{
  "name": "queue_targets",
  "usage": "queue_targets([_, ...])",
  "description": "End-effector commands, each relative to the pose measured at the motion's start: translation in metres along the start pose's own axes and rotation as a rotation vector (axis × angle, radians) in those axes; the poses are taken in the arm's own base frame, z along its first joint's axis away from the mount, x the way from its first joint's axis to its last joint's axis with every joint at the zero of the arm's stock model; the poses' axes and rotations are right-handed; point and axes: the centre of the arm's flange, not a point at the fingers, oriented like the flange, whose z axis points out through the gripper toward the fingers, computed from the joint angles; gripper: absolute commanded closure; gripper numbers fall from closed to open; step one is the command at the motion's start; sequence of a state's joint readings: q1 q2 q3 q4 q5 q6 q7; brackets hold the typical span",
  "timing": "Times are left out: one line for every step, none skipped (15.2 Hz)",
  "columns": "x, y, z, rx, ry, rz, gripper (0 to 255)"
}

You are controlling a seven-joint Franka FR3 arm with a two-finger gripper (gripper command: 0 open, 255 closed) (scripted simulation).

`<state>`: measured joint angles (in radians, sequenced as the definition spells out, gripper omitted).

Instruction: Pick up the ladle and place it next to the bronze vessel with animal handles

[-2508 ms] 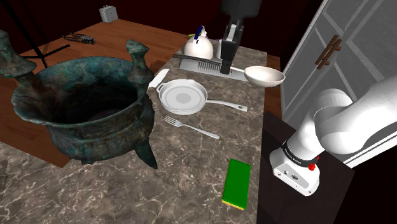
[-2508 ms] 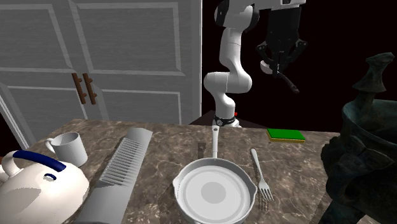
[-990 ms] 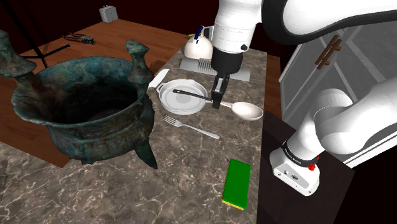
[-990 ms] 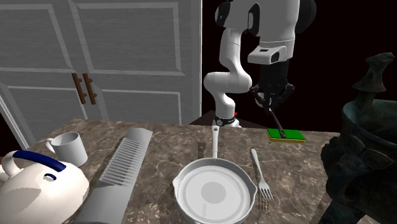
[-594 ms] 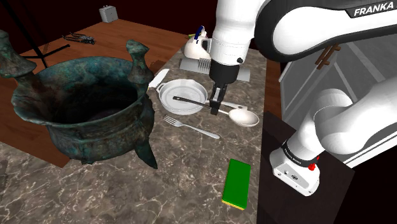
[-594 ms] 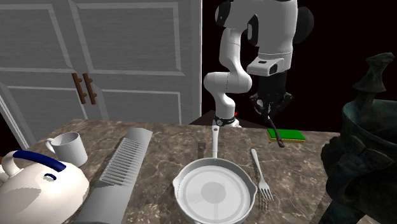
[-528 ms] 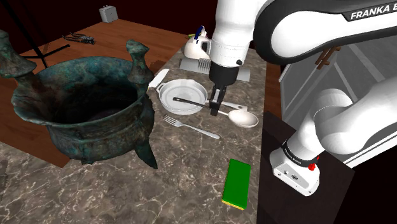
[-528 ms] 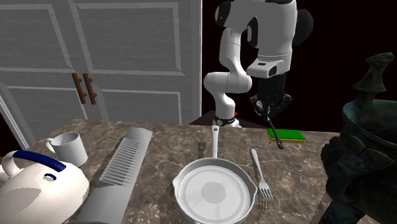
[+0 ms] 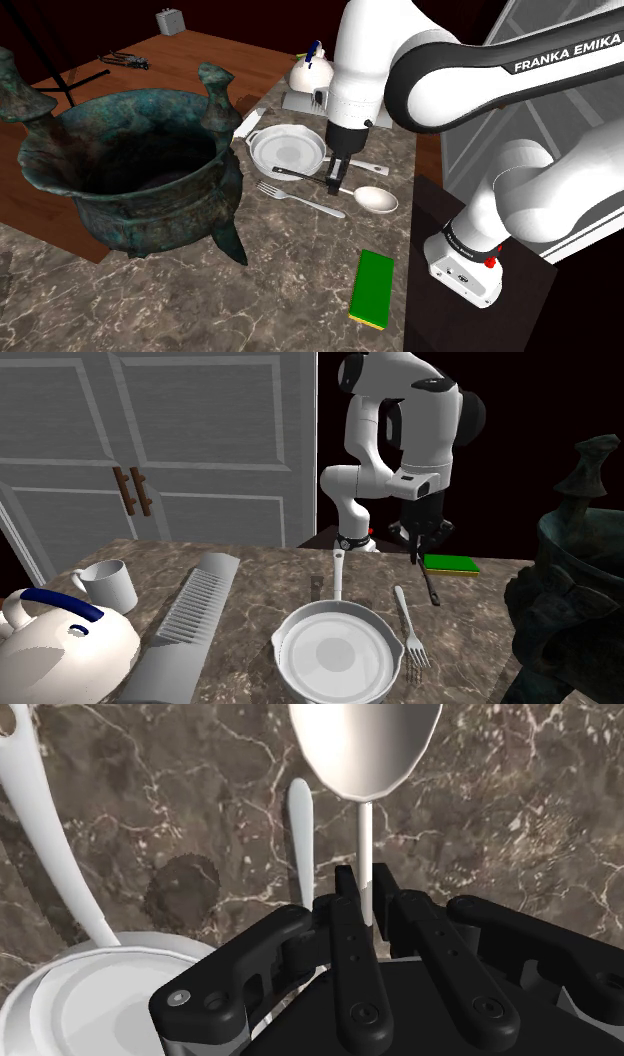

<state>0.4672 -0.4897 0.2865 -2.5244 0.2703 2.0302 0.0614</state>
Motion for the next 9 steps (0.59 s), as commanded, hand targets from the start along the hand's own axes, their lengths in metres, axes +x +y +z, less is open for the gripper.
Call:
queue_targets([0.001,0.001,0.010,0.000,0.001,0.000,255])
queue_targets([0.001,0.001,0.016,0.000,0.001,0.000,255])
queue_targets([0.001,0.002,0.021,0.000,0.001,0.000,255])
queue_targets([0.001,0.003,0.026,0.000,0.001,0.000,255])
queue_targets([0.001,0.003,0.031,0.000,0.001,0.000,255])
queue_targets([0.001,0.004,0.037,0.000,0.001,0.000,255])
queue_targets([0.001,0.004,0.042,0.000,0.001,0.000,255])
queue_targets([0.002,0.005,0.047,0.000,0.001,0.000,255])
queue_targets([0.002,0.005,0.052,0.000,0.001,0.000,255])
